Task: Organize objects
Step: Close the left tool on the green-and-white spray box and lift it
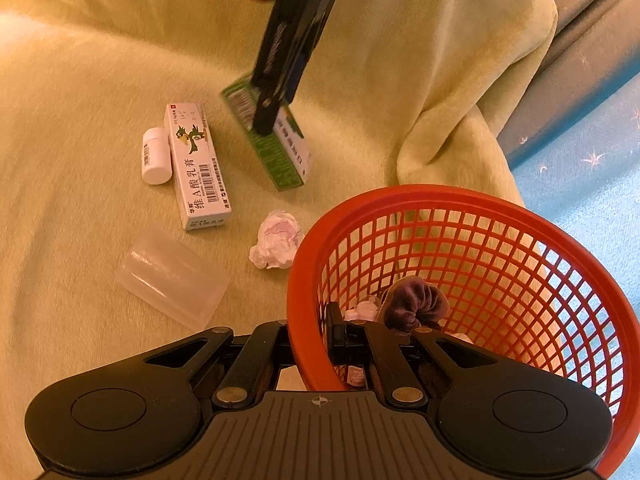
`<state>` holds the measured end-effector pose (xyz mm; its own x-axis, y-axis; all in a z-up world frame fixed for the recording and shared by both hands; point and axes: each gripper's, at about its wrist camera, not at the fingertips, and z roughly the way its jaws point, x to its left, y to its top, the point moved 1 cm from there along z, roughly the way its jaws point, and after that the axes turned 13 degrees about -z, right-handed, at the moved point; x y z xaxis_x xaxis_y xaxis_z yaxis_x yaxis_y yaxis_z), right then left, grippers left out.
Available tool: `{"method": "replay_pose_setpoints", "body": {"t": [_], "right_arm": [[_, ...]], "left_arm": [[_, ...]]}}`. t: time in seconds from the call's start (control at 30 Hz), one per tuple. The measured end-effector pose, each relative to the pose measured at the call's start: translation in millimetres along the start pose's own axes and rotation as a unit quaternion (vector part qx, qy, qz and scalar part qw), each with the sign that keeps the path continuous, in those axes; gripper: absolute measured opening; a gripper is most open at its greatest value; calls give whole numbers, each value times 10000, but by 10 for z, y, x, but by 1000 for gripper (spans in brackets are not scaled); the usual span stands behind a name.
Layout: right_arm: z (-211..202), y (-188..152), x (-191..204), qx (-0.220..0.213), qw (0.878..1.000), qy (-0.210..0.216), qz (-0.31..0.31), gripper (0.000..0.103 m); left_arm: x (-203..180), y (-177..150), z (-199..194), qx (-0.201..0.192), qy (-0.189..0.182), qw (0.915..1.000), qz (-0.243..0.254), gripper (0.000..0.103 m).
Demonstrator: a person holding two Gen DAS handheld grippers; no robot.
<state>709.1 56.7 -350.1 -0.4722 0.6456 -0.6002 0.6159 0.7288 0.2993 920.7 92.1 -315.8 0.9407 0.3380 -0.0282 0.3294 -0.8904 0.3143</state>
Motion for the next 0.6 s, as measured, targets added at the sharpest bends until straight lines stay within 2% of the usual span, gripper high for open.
{"method": "replay_pose_setpoints", "body": {"t": [0.4,0.6], "right_arm": [[15,14,-4,33,10000,-5,-67,1],[16,16,-11,49,10000,4,-35,1]], "left_arm": [[-37,18,-479,-350,-121,9978,-559,49],[-128,45,-665,-466,-204,9965,-657,49]]}}
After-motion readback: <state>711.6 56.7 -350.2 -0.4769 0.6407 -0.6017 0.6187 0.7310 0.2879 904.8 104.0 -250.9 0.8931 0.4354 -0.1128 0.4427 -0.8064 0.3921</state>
